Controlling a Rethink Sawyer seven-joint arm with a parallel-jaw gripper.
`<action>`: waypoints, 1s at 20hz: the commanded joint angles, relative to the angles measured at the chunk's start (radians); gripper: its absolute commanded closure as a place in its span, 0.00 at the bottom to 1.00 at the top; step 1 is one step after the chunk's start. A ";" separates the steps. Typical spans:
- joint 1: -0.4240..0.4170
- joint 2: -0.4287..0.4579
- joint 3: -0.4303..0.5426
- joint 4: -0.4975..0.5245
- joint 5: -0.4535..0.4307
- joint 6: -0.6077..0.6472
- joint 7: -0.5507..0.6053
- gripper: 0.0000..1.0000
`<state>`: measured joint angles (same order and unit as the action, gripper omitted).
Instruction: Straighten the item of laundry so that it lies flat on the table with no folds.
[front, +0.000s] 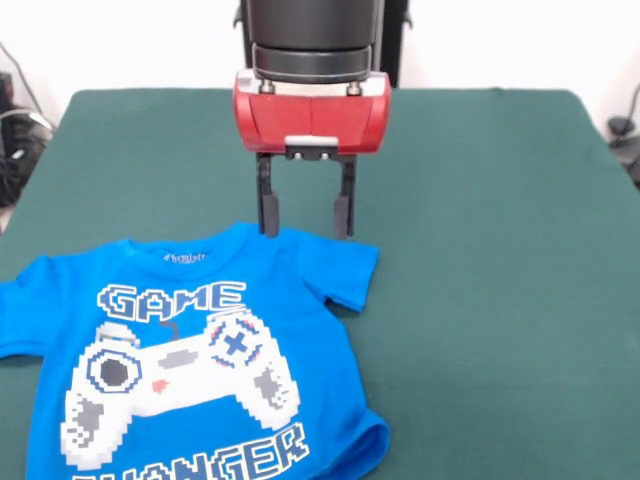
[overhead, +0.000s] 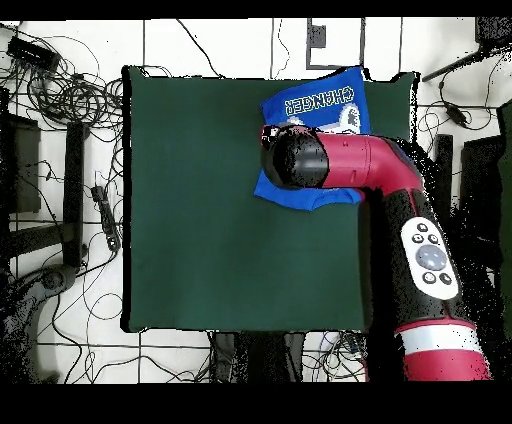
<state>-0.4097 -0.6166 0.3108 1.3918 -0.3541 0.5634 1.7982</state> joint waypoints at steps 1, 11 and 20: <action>-0.002 0.065 0.036 0.171 0.016 -0.028 0.065 0.00; 0.004 0.009 0.021 0.272 0.001 -0.088 0.101 0.00; 0.037 0.050 0.003 0.242 0.009 -0.105 0.124 0.00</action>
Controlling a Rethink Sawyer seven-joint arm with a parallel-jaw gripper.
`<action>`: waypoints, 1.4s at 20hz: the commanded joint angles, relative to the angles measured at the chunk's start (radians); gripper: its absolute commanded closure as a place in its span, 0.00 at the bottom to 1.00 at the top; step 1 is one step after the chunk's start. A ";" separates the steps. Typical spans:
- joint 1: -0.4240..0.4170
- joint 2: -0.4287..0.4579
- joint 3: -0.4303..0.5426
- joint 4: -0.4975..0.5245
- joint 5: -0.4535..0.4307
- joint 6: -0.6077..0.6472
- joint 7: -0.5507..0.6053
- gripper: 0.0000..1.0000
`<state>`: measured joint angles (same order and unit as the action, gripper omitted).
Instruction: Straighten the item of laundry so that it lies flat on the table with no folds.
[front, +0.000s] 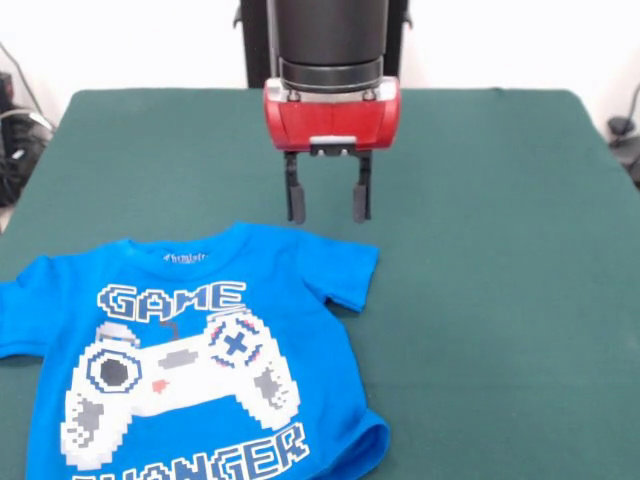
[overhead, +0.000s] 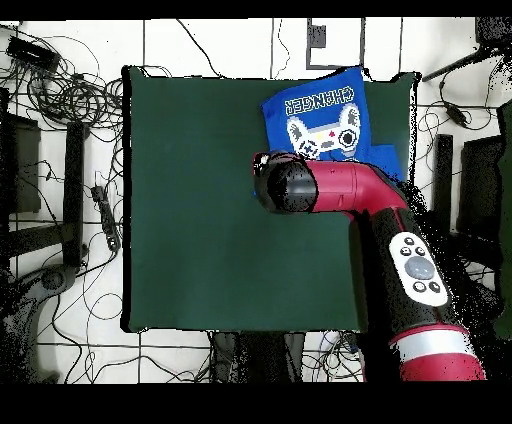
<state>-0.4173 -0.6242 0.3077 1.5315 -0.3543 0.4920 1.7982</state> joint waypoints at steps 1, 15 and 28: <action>0.048 0.065 0.005 0.098 0.009 -0.040 0.126 0.00; 0.079 0.139 -0.019 0.051 0.006 -0.086 0.151 0.00; 0.130 0.212 -0.055 0.007 0.027 -0.131 0.174 0.00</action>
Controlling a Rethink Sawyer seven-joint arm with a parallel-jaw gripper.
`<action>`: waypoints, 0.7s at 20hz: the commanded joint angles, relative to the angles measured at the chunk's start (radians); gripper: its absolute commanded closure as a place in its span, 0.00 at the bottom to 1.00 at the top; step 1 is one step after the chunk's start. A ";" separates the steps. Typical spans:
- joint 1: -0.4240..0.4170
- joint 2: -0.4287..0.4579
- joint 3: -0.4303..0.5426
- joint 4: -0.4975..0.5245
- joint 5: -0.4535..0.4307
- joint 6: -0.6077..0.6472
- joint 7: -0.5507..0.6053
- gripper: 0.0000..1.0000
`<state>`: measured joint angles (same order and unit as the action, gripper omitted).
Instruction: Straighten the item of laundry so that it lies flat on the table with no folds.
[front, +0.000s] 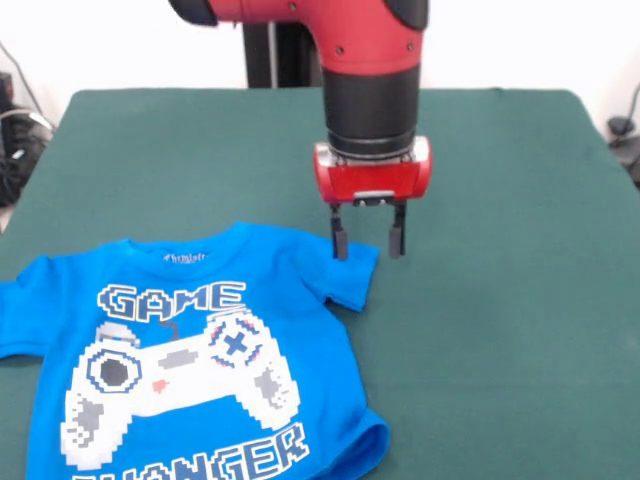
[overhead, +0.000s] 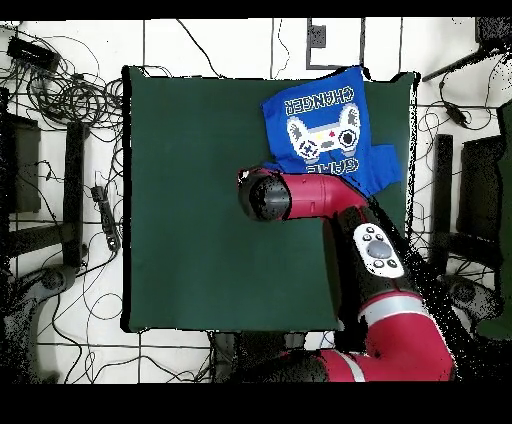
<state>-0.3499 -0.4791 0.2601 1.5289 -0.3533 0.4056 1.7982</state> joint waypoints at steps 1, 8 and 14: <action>0.068 0.069 -0.014 0.012 0.027 -0.052 0.179 0.00; 0.089 0.044 -0.039 0.062 0.038 -0.078 0.196 0.00; 0.086 0.017 -0.044 0.093 0.046 -0.073 0.188 0.00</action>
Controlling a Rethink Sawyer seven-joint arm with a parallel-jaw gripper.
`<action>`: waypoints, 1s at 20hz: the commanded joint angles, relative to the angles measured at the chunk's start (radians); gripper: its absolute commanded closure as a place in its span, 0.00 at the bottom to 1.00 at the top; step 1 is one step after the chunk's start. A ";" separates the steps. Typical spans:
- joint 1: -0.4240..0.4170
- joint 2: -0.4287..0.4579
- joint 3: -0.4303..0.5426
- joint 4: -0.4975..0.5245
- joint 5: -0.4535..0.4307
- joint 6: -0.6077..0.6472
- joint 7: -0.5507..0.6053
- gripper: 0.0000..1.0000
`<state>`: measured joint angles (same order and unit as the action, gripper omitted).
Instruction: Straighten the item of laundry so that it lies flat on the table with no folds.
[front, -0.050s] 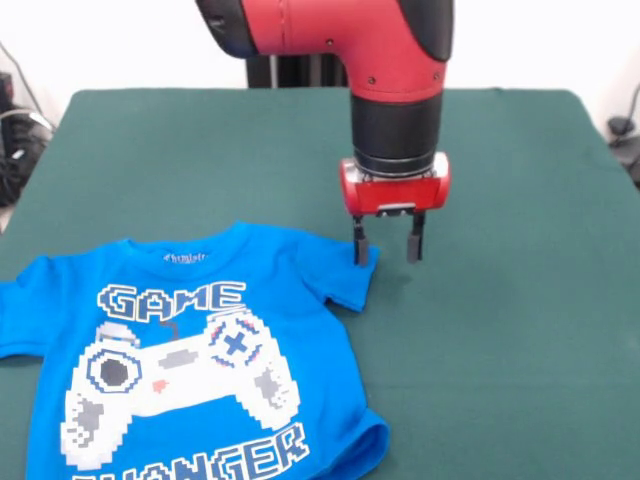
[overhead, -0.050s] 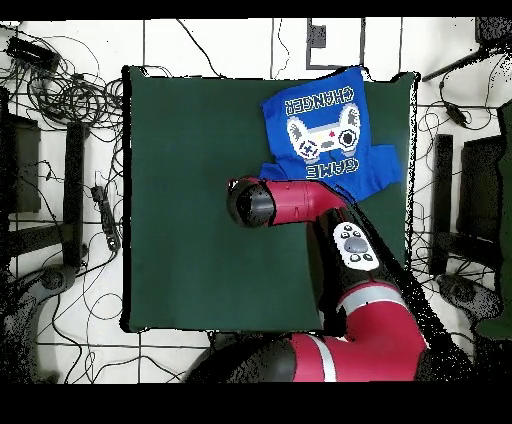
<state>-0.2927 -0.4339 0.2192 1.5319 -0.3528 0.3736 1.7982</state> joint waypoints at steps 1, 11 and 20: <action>0.026 -0.031 -0.003 0.093 0.046 -0.039 0.184 0.00; -0.018 -0.046 0.001 0.114 0.030 -0.022 0.138 0.00; -0.044 -0.052 0.001 0.184 0.015 -0.041 0.129 0.00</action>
<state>-0.3338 -0.5254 0.1917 1.5770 -0.3527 0.3734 1.7982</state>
